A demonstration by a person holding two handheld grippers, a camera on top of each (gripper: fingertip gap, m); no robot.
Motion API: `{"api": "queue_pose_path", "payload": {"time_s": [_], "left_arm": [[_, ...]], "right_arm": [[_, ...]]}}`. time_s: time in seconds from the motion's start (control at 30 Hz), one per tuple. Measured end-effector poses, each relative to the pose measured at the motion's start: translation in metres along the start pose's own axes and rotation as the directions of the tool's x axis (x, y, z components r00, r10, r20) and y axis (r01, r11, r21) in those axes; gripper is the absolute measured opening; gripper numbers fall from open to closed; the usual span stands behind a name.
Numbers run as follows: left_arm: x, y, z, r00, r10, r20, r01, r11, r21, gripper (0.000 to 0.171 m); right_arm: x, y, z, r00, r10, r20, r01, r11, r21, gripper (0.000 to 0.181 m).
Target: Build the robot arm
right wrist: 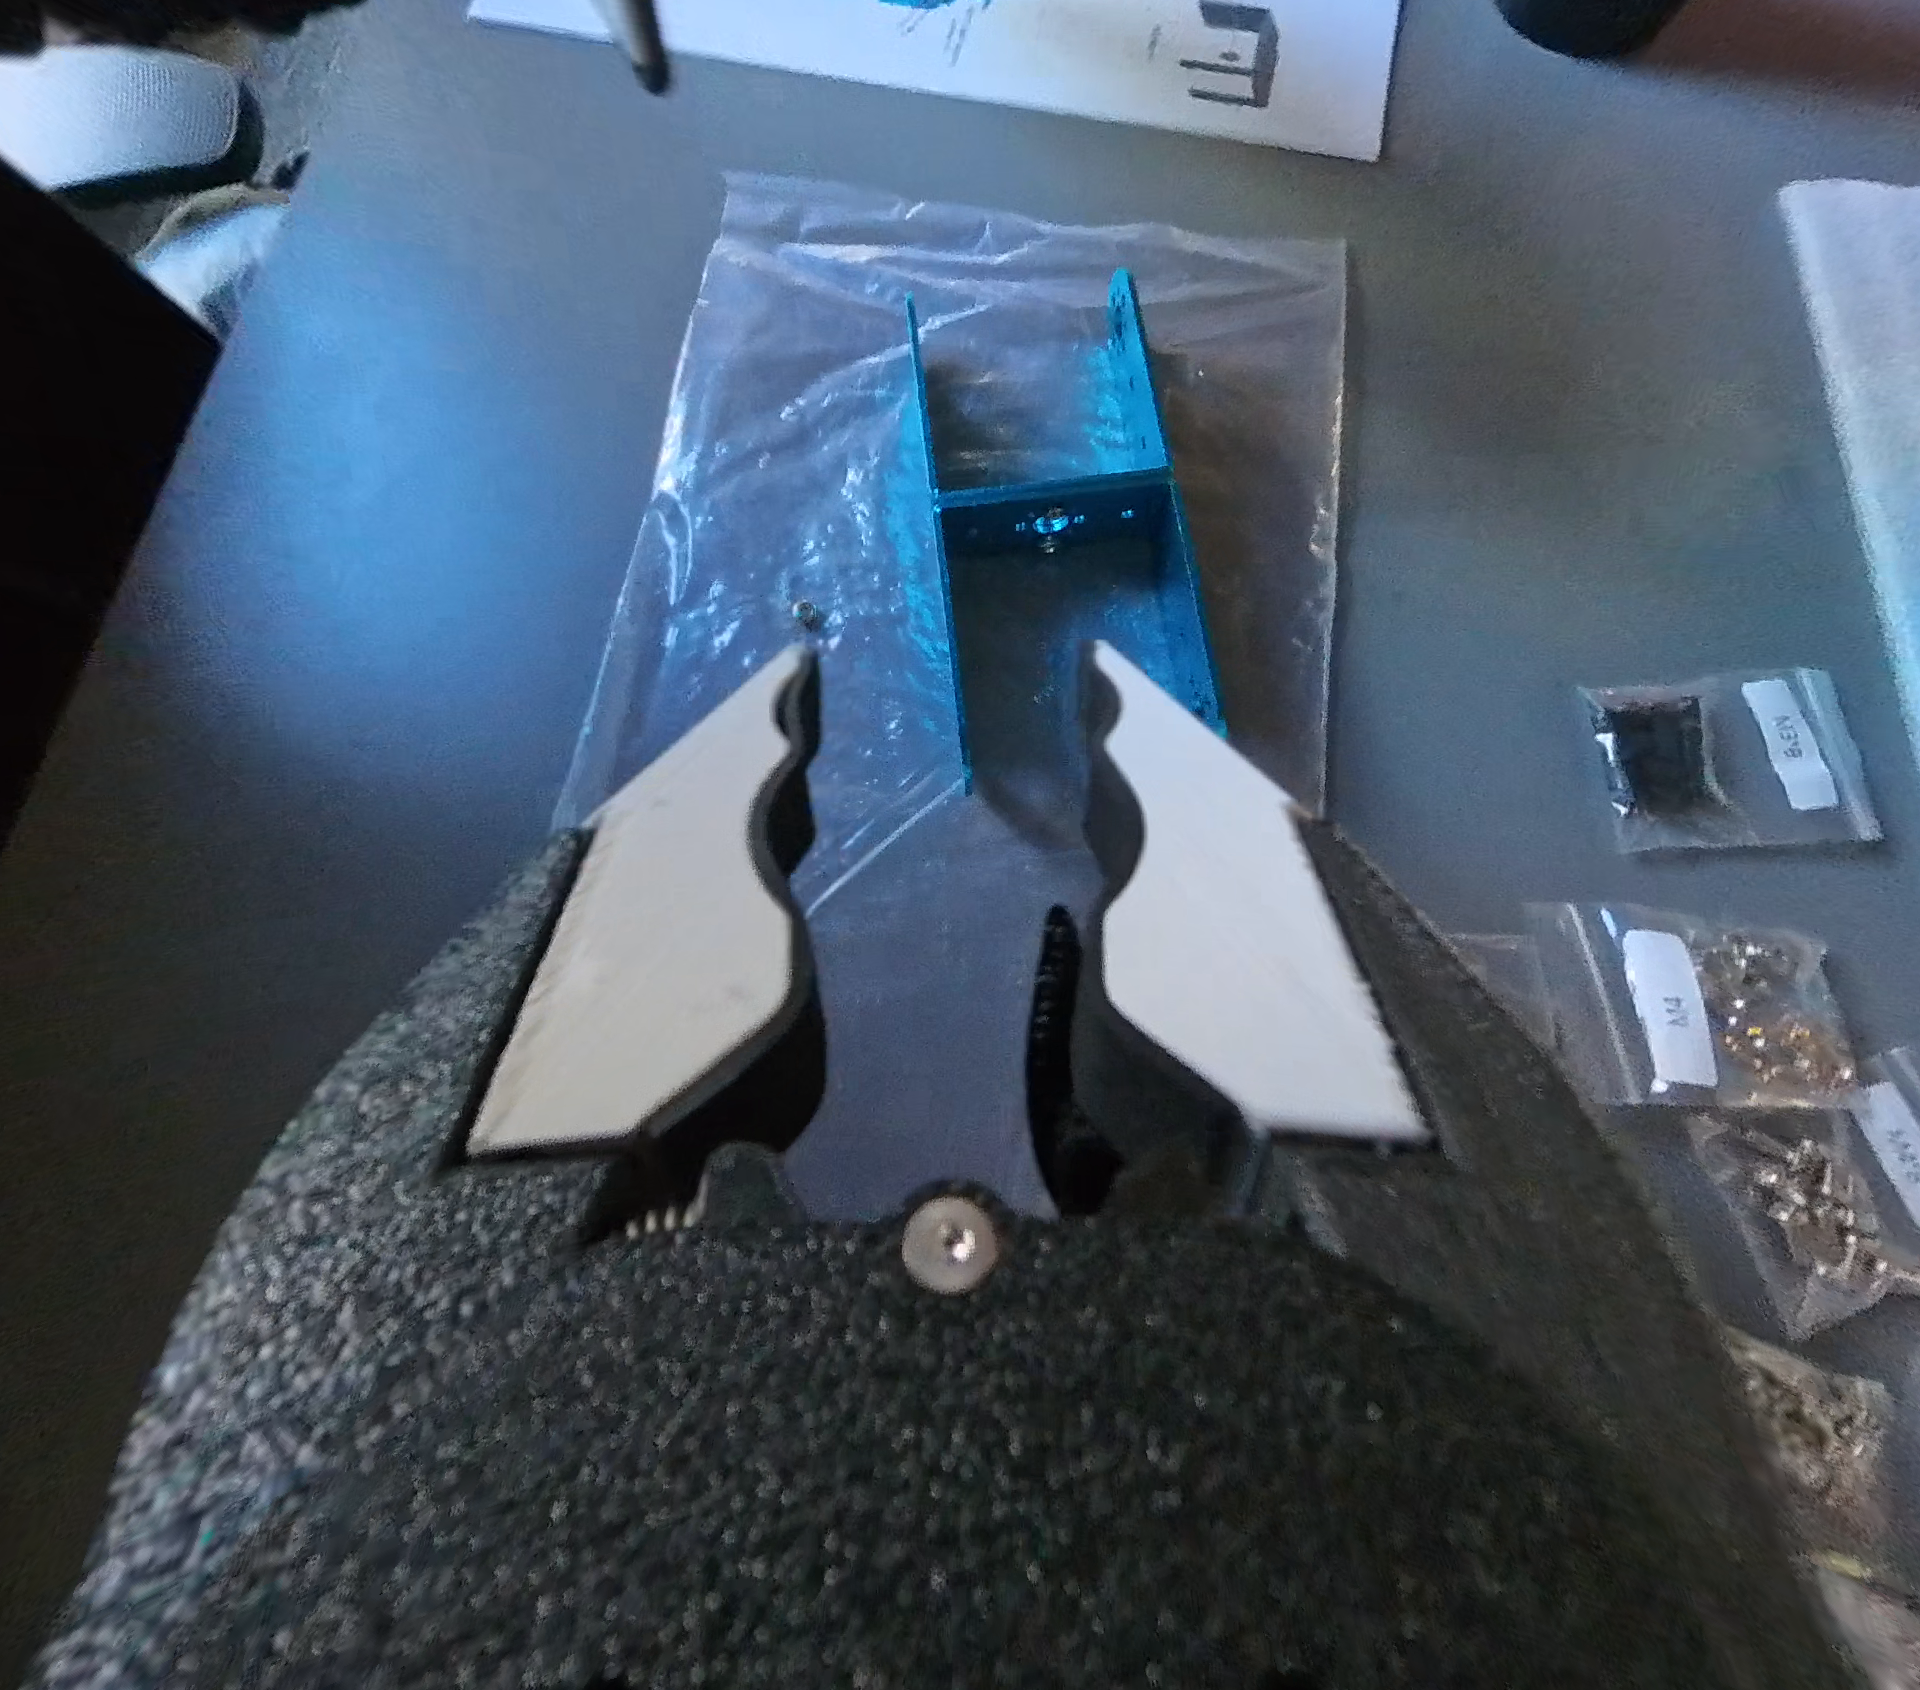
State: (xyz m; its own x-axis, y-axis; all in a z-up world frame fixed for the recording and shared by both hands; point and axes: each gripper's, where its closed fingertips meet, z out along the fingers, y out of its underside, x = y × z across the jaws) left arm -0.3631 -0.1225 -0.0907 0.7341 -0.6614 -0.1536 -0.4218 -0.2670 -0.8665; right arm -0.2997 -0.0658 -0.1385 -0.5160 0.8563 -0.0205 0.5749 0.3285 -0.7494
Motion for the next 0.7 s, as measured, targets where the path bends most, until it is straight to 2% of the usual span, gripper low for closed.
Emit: {"api": "queue_pose_path", "payload": {"time_s": [0.1,0.17,0.23,0.3,0.37,0.43,0.5,0.57,0.7], "left_arm": [[0.007,0.016,-0.018,0.998,-0.009,0.065,0.013,0.998,-0.065,0.059],[0.007,0.020,-0.025,0.991,-0.025,0.129,0.035,0.997,-0.072,0.057],[0.008,0.016,-0.030,0.978,-0.083,0.192,0.088,0.996,-0.013,0.057],[0.015,0.006,-0.034,0.963,-0.141,0.229,0.124,0.988,0.087,0.056],[0.015,-0.004,-0.038,0.946,-0.118,0.301,0.083,0.988,0.128,0.052],[0.006,-0.009,-0.039,0.919,-0.082,0.386,0.045,0.994,0.103,0.051],[-0.004,-0.003,-0.039,0.885,-0.062,0.461,0.043,0.998,0.052,0.051],[-0.007,0.012,-0.036,0.875,-0.038,0.482,0.036,0.999,0.014,0.051],[-0.002,0.031,-0.019,0.910,-0.091,0.405,0.087,0.996,0.030,0.050]], "right_arm": [[0.000,0.001,0.003,0.998,0.067,-0.011,-0.067,0.997,-0.050,0.074],[-0.004,0.001,0.006,0.997,0.082,-0.007,-0.083,0.990,-0.110,0.064],[-0.010,-0.007,0.010,0.998,0.062,-0.007,-0.062,0.994,-0.093,0.060],[-0.008,-0.007,0.013,0.997,0.062,-0.053,-0.068,0.991,-0.118,0.067],[-0.008,-0.009,0.017,0.993,0.073,-0.095,-0.085,0.988,-0.127,0.077],[-0.008,-0.011,0.024,0.986,0.102,-0.128,-0.119,0.984,-0.131,0.081],[-0.014,-0.011,0.031,0.983,0.134,-0.122,-0.150,0.979,-0.135,0.081],[-0.017,-0.007,0.033,0.982,0.134,-0.130,-0.154,0.976,-0.156,0.079],[-0.013,-0.001,0.030,0.980,0.115,-0.161,-0.138,0.981,-0.139,0.065]]}}
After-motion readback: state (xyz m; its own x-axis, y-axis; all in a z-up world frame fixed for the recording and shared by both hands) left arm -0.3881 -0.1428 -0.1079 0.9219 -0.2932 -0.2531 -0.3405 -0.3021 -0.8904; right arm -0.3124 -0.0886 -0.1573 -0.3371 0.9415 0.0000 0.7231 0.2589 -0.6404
